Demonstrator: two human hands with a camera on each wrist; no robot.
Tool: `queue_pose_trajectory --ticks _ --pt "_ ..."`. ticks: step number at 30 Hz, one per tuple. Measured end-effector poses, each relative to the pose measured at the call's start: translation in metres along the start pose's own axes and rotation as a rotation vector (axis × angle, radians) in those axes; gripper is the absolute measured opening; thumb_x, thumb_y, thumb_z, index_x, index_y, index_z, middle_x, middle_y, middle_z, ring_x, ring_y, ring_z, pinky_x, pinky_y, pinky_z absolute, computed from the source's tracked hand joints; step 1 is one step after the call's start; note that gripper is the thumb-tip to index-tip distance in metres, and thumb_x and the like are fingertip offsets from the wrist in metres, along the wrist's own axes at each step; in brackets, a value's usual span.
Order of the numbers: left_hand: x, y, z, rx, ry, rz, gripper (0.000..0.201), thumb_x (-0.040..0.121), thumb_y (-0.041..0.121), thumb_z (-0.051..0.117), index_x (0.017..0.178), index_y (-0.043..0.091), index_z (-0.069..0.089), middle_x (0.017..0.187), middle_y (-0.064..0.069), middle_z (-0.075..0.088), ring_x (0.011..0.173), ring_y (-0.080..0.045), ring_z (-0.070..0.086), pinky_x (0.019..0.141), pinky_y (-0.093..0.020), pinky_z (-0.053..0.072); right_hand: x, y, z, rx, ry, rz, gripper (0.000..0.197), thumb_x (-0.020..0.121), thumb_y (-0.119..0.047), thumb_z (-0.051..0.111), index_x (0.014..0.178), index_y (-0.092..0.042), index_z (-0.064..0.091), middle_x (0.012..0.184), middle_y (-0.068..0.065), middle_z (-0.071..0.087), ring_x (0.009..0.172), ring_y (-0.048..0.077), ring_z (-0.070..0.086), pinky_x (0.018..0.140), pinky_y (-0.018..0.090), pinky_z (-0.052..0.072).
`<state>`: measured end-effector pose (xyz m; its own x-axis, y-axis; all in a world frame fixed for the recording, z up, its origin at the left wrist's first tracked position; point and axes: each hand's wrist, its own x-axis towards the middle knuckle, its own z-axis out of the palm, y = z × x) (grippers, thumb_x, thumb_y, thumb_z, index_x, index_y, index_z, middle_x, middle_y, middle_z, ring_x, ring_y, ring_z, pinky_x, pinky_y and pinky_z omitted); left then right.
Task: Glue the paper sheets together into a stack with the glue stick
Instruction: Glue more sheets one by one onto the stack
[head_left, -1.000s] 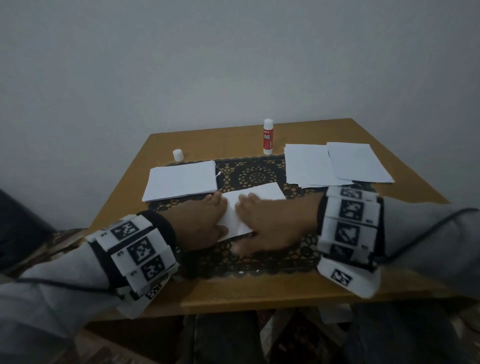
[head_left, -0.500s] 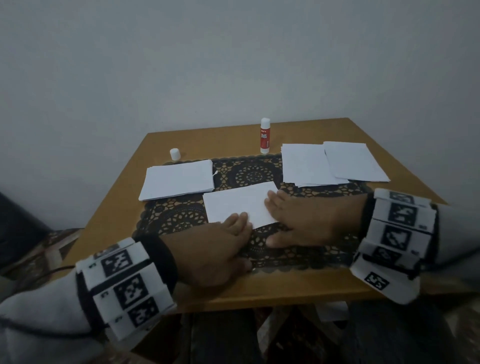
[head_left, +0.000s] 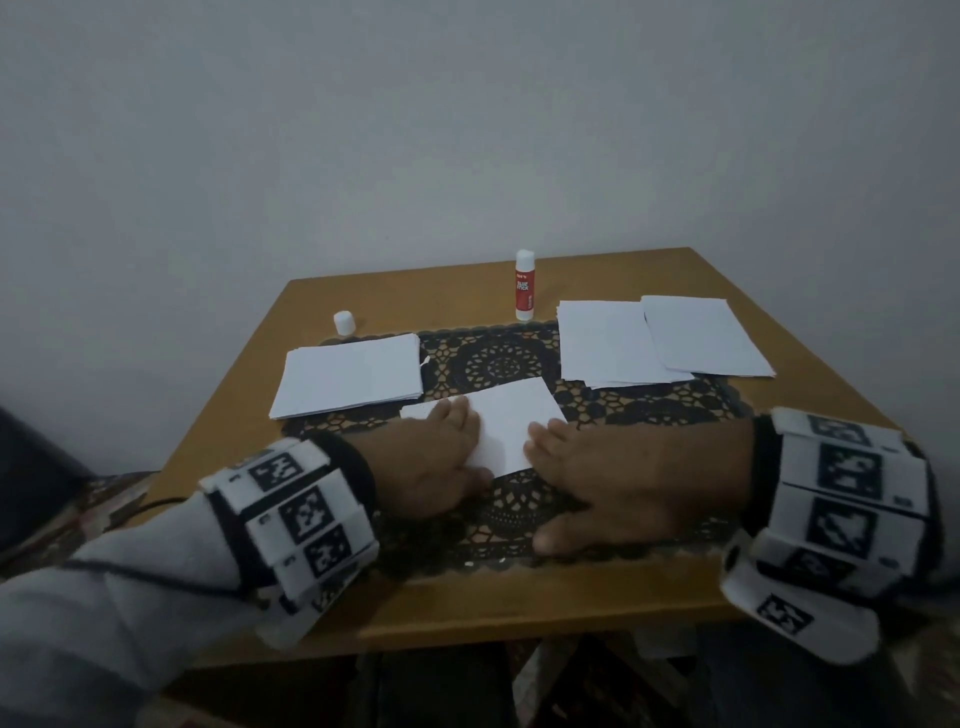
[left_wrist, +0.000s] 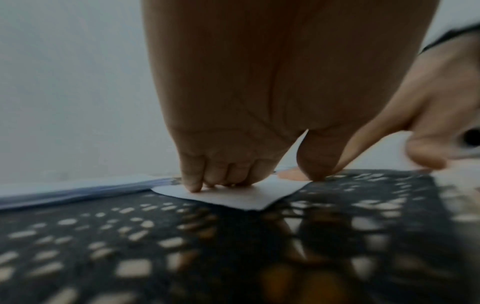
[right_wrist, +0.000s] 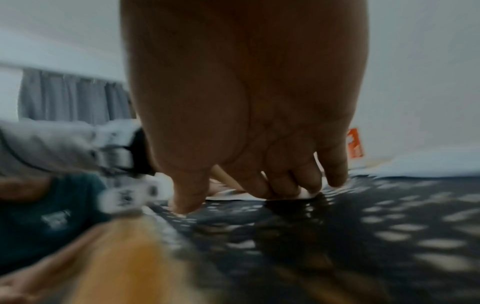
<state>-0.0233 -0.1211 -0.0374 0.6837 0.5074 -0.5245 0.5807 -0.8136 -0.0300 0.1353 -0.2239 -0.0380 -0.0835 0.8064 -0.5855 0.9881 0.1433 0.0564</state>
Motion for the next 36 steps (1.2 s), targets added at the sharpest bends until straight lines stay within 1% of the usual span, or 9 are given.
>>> queue_pose_trajectory --ticks 5,7,9,12,15,20,28,33,36 --pt "-0.016 -0.005 0.011 -0.038 0.001 -0.069 0.072 0.1 0.05 0.024 0.151 0.01 -0.009 0.158 -0.008 -0.016 0.148 -0.019 -0.005 0.121 -0.035 0.008 -0.007 0.001 -0.001 0.012 0.004 0.022 0.096 0.09 -0.07 0.027 0.153 -0.007 -0.008 0.16 0.012 -0.015 0.149 0.026 -0.007 0.119 0.039 0.011" --pt "-0.014 -0.008 0.011 -0.041 0.056 -0.146 0.071 0.099 0.051 0.028 0.151 0.007 0.005 0.16 -0.012 0.002 0.146 -0.025 0.013 0.118 -0.036 0.02 -0.016 -0.008 0.0 0.014 -0.004 -0.031 0.093 0.091 -0.07 0.029 0.155 -0.009 -0.001 0.162 0.011 -0.008 0.15 0.027 0.0 0.119 0.04 0.013" --pt "-0.01 -0.01 0.007 -0.055 0.172 -0.153 0.061 0.098 0.05 0.034 0.144 0.011 0.03 0.15 -0.01 0.034 0.132 -0.024 0.04 0.109 -0.034 0.036 -0.017 -0.008 -0.001 0.037 0.061 -0.028 0.082 0.092 -0.067 0.034 0.151 -0.011 0.024 0.159 0.012 0.019 0.144 0.028 0.026 0.116 0.045 0.029" --pt "0.0 -0.014 0.0 -0.13 0.295 -0.089 0.06 0.095 0.048 0.047 0.144 0.018 0.033 0.145 -0.003 0.04 0.129 -0.021 0.041 0.107 -0.034 0.036 -0.01 0.002 -0.003 0.096 0.314 0.048 0.052 0.094 -0.056 0.045 0.128 -0.018 0.056 0.131 0.004 0.059 0.116 0.021 0.055 0.098 0.042 0.047" --pt "0.01 -0.019 -0.006 -0.176 0.287 -0.071 0.073 0.086 0.053 0.058 0.146 0.021 0.03 0.145 -0.003 0.036 0.131 -0.021 0.035 0.108 -0.037 0.034 -0.007 0.011 0.001 0.136 0.45 0.071 0.043 0.095 -0.046 0.051 0.13 -0.023 0.055 0.129 -0.002 0.06 0.116 0.017 0.053 0.098 0.037 0.046" --pt "0.024 -0.027 -0.015 -0.166 0.227 -0.163 0.084 0.067 0.062 0.073 0.132 0.023 0.038 0.128 -0.004 0.042 0.117 -0.022 0.04 0.096 -0.039 0.041 -0.006 0.018 0.007 0.235 0.484 0.081 0.041 0.094 -0.042 0.055 0.13 -0.025 0.053 0.129 -0.005 0.057 0.116 0.013 0.05 0.098 0.03 0.043" --pt "0.032 -0.034 -0.018 -0.255 0.189 -0.188 0.085 0.061 0.062 0.077 0.125 0.021 0.039 0.124 -0.002 0.05 0.113 -0.021 0.041 0.094 -0.039 0.042 0.009 0.026 -0.003 0.51 0.597 0.164 0.027 0.086 -0.025 0.069 0.112 -0.018 0.064 0.097 -0.006 0.067 0.087 0.011 0.062 0.083 0.031 0.053" --pt "0.032 -0.038 -0.017 -0.305 0.211 -0.172 0.072 0.06 0.061 0.078 0.112 0.025 0.045 0.112 0.002 0.055 0.106 -0.019 0.049 0.092 -0.04 0.045 0.017 0.026 -0.005 0.583 0.644 0.235 0.019 0.084 -0.022 0.07 0.1 -0.013 0.069 0.094 -0.001 0.068 0.083 0.012 0.062 0.078 0.03 0.054" --pt "0.029 -0.037 -0.015 -0.348 0.286 -0.089 0.044 0.07 0.05 0.078 0.094 0.026 0.049 0.094 0.007 0.056 0.089 -0.016 0.053 0.077 -0.031 0.044 0.025 0.022 -0.005 0.562 0.653 0.265 0.025 0.085 -0.032 0.067 0.098 -0.011 0.066 0.094 0.001 0.067 0.076 0.011 0.059 0.069 0.027 0.05"
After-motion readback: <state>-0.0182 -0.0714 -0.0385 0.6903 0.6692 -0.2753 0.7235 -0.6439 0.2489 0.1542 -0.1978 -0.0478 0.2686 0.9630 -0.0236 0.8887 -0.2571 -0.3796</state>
